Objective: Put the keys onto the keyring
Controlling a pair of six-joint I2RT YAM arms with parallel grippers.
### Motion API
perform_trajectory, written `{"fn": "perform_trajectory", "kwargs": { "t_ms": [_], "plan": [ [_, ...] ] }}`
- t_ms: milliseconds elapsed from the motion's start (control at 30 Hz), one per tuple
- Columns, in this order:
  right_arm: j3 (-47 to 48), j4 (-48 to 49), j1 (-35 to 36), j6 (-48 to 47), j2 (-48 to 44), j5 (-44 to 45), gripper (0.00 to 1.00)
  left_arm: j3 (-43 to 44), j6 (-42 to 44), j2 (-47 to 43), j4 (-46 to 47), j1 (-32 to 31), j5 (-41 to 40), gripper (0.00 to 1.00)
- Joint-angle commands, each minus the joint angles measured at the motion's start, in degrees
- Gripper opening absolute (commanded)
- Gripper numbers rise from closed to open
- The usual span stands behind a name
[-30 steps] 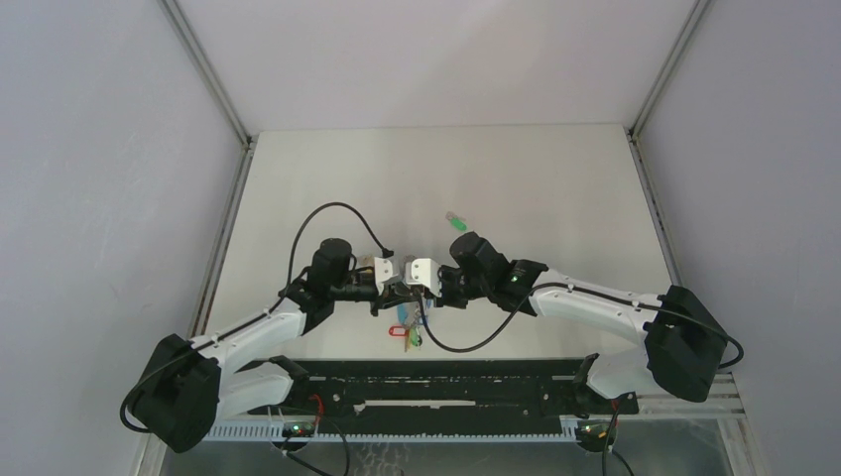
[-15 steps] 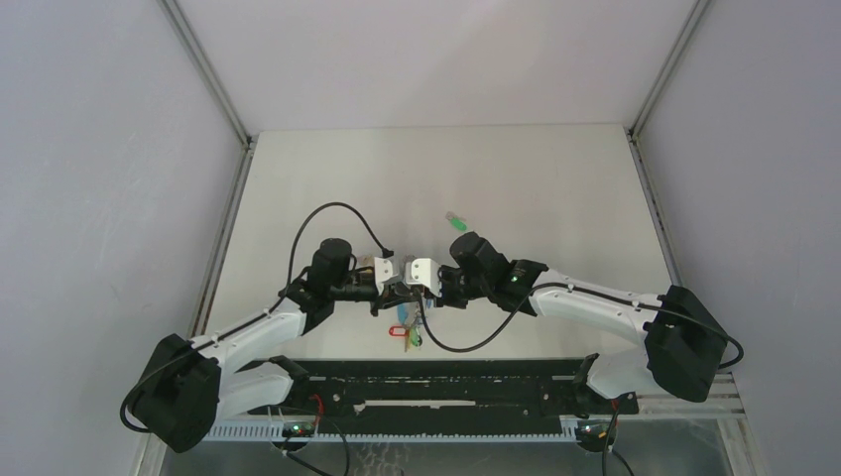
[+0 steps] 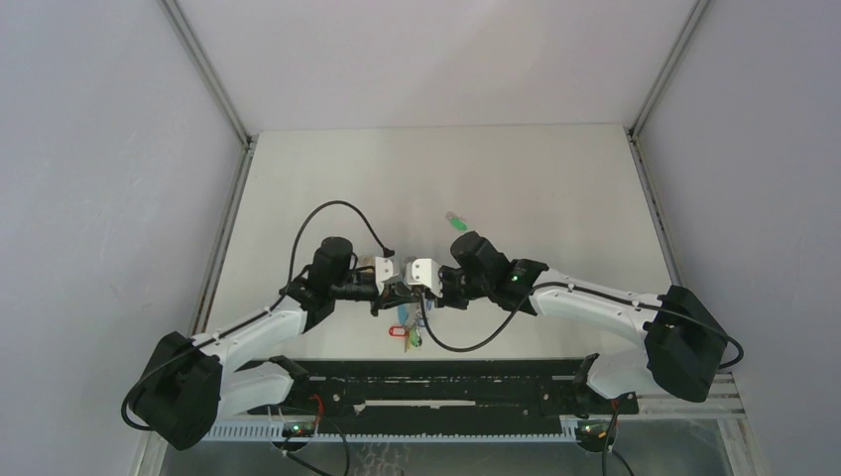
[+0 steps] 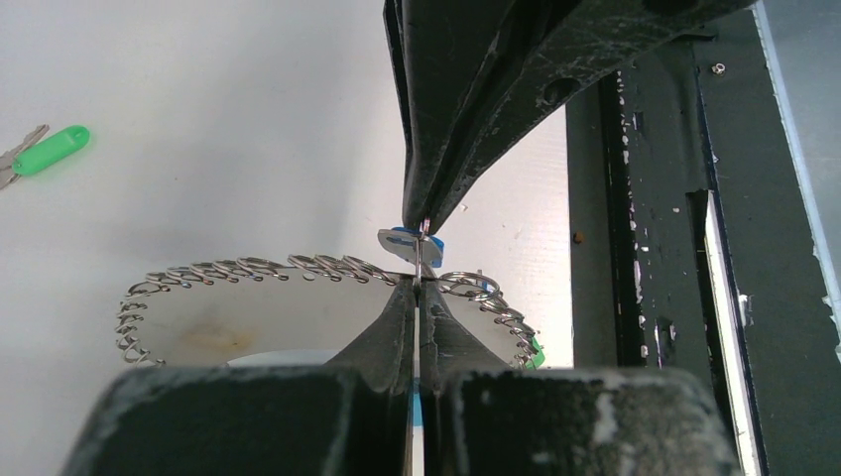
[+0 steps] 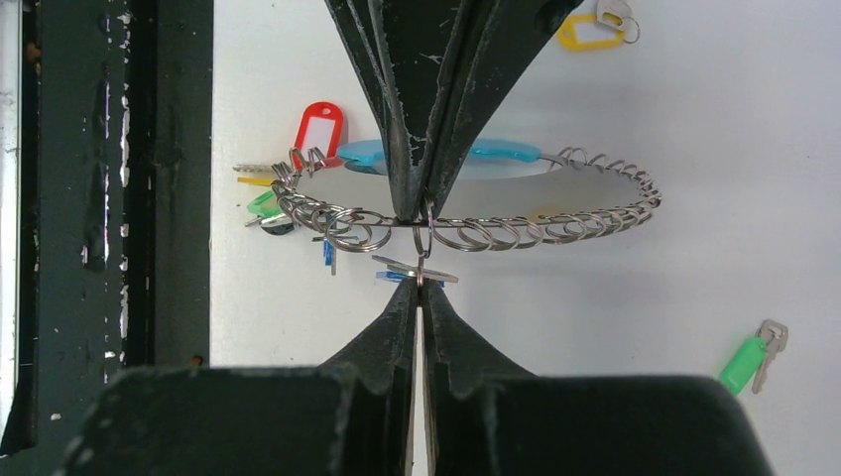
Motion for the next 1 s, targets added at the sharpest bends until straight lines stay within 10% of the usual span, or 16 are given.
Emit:
{"fn": "perform_trajectory", "kwargs": {
  "t_ms": [0,967],
  "plan": [
    [3.61,3.23,-0.24,0.18,-1.41,-3.43,0.0,4.22,1.0,-0.06,1.79,0.14,2.94,0.0],
    [3.61,6.19,-3.1,1.66,-1.24,-12.03,0.0,4.56,1.09,0.11,1.4,-0.44,3.38,0.0]
  ]
}}
